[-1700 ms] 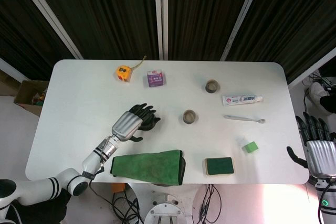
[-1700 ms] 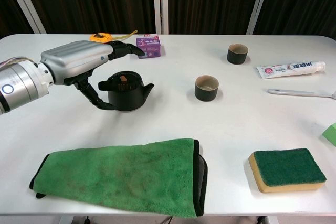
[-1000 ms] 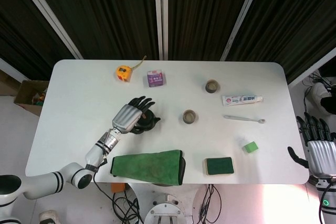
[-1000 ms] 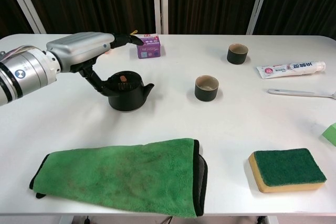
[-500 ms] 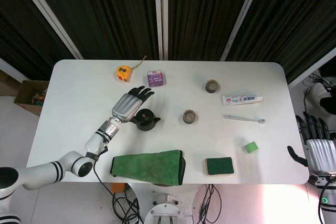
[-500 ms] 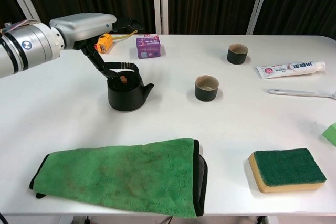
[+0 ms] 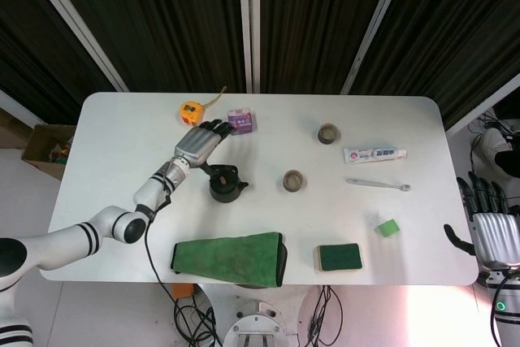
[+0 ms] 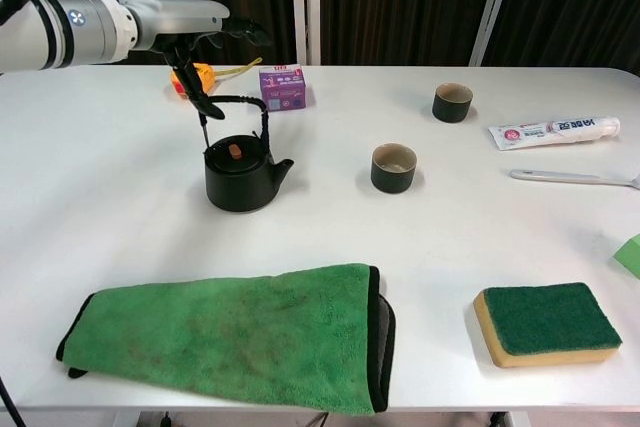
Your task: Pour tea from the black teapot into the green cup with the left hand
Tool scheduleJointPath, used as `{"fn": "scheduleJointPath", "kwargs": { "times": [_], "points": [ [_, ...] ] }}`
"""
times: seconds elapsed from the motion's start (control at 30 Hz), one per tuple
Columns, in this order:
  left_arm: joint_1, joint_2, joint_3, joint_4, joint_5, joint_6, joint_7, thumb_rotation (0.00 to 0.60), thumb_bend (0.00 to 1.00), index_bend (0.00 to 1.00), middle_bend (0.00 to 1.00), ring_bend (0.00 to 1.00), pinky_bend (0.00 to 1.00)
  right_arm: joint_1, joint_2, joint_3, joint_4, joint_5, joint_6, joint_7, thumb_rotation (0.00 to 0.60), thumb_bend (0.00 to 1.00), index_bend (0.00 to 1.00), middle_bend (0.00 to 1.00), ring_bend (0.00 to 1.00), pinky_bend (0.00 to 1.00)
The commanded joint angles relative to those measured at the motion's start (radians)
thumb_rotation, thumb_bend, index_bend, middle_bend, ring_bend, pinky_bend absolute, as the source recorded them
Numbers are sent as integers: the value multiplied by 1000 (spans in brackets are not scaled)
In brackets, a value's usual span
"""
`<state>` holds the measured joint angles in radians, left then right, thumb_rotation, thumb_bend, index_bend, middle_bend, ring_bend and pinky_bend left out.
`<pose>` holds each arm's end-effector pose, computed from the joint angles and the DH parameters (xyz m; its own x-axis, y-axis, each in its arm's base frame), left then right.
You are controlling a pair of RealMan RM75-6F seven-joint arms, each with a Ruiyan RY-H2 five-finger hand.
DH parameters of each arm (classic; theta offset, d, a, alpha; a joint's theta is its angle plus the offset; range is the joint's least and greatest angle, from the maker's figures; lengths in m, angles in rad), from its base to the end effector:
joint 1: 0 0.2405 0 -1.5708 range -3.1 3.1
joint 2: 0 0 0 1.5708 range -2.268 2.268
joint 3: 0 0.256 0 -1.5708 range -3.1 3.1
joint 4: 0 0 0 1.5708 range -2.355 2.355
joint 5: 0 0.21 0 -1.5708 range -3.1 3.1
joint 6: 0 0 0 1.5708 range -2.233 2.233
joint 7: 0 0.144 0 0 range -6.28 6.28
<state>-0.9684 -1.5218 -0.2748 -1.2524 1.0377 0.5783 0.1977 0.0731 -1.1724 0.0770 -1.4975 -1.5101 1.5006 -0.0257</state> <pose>-0.1113 0.4214 -0.0114 0.4921 0.3741 0.7860 0.8426 -0.4315 -0.3222 -0.3266 -0.1841 0.1585 0.4715 0.0396 0.8809 -0.8817 0.0019 0.4719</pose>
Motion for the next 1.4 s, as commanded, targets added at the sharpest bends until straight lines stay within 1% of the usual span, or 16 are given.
{"fn": "scheduleJointPath", "kwargs": {
  "times": [0.03,0.13,0.17,0.2,0.27,0.3,0.5,0.63,0.73,0.8,0.83,0.9,1.0,1.2,1.4],
  "points": [
    [-18,3,9,14,-26,-27,-11,600,133,106,77,13,128,1,-1,1,1,0,0,0,600,242,0,0,0,0],
    [-23,18,17,-3,-27,-46,-34,600,134,106,108,27,128,1,-2,2,1,2,2,-1,600,243,0,0,0,0],
    [-23,24,19,-10,-22,-49,-41,591,134,110,119,40,129,1,-1,2,1,3,0,-2,600,243,0,0,0,0],
    [-23,30,20,-18,-16,-52,-51,567,134,119,131,60,130,2,-1,2,1,3,-1,-2,600,243,0,0,0,0],
    [-23,39,23,-31,-1,-55,-74,497,133,147,153,84,133,3,-1,1,2,4,-3,-1,600,243,0,0,0,0],
    [-22,40,24,-34,6,-53,-82,474,134,161,165,92,134,3,-2,1,2,4,-4,-1,600,243,0,0,0,0],
    [-26,35,42,-39,29,-71,-132,379,134,240,274,187,138,3,-4,-2,5,4,-5,0,600,243,0,0,0,0],
    [-34,11,51,-11,21,-64,-143,319,116,294,337,234,176,2,-2,-1,7,5,-4,3,600,243,0,0,0,0],
    [-31,-12,53,1,9,-24,-134,267,98,378,423,339,237,2,-1,-1,10,9,-7,6,600,243,0,0,0,0],
    [-28,-23,54,1,-1,2,-126,232,93,426,463,406,248,3,-1,-1,11,14,-12,7,600,243,0,0,0,0],
    [-27,-26,55,1,-5,11,-123,221,92,446,475,425,248,3,-1,-1,12,15,-13,8,600,243,0,0,0,0],
    [-25,-30,57,-3,-14,22,-119,209,92,477,488,443,249,5,-2,-1,15,17,-17,10,600,243,0,0,0,0],
    [-25,-32,61,-7,-28,26,-115,211,90,503,500,456,249,6,-3,-1,17,19,-20,13,600,242,0,0,0,0],
    [-28,-37,68,-11,-51,20,-114,214,89,503,512,469,249,6,-4,-1,23,20,-20,21,600,243,0,0,0,0],
    [-27,-32,75,-41,-45,26,-118,213,90,521,537,492,247,8,-4,0,28,21,-23,26,600,243,0,0,0,0]
  ]
}}
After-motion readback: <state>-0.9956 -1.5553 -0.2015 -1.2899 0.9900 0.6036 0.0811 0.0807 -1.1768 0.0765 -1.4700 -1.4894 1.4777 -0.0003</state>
